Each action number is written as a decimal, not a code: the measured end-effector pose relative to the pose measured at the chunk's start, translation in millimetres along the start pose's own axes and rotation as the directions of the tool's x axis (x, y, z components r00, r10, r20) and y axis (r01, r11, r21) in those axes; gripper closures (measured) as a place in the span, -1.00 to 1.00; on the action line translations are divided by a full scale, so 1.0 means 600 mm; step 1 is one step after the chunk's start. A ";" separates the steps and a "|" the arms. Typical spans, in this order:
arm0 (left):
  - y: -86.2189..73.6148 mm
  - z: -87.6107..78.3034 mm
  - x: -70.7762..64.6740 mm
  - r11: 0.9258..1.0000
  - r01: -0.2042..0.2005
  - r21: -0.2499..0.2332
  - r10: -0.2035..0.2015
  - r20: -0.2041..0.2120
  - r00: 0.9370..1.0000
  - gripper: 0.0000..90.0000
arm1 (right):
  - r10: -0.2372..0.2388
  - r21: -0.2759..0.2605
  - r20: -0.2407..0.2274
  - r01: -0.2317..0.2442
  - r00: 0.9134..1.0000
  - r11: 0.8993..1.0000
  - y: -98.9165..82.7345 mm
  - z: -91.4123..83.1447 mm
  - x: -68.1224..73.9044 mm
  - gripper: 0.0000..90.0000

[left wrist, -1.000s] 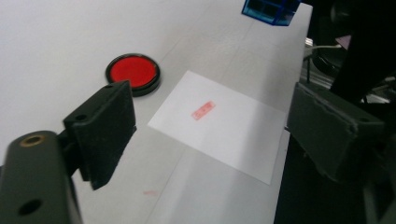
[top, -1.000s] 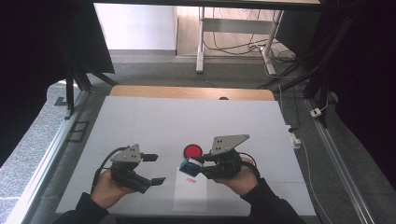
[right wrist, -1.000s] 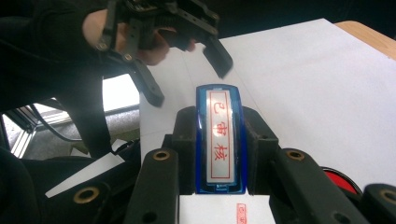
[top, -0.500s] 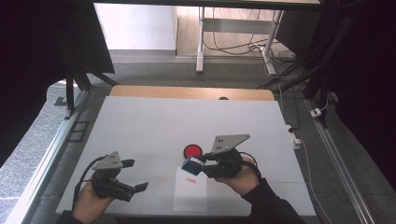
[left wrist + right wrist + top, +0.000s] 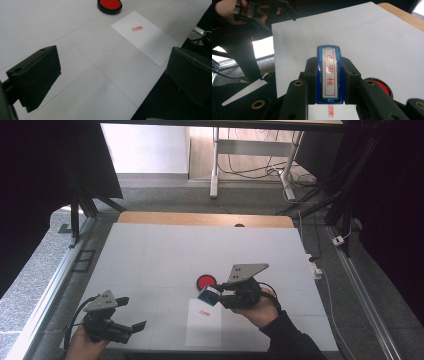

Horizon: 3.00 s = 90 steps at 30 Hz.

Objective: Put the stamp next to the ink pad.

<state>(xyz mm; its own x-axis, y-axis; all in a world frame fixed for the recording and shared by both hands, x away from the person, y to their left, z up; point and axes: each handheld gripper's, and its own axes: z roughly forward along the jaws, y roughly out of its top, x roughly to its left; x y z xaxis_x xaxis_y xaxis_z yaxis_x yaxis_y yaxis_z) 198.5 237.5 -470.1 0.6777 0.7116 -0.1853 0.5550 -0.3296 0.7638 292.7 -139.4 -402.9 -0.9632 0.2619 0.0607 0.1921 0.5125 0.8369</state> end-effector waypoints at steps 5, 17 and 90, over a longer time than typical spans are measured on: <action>-0.010 -0.005 0.004 1.000 0.008 0.007 -0.008 -0.015 1.000 -1.00 | 0.006 0.007 0.025 -0.007 1.000 1.000 -0.003 -0.001 -0.006 0.57; -0.020 -0.014 0.007 1.000 0.015 -0.006 -0.015 -0.044 0.999 -1.00 | 0.035 0.016 0.080 -0.036 0.996 0.999 -0.017 -0.011 -0.022 0.57; -0.019 -0.009 0.009 0.996 0.054 0.069 -0.047 -0.096 0.994 -1.00 | 0.151 0.178 0.464 -0.259 0.873 0.949 -0.136 -0.023 -0.178 0.56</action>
<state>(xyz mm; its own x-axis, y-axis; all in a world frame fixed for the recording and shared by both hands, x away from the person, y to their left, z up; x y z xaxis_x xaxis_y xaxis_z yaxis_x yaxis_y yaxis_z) 193.1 248.2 -476.6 0.6013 0.7826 -0.1611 0.6226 -0.3325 0.7084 377.2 -220.4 -470.4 -0.7247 0.6852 -0.0727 0.4654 0.5645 0.6817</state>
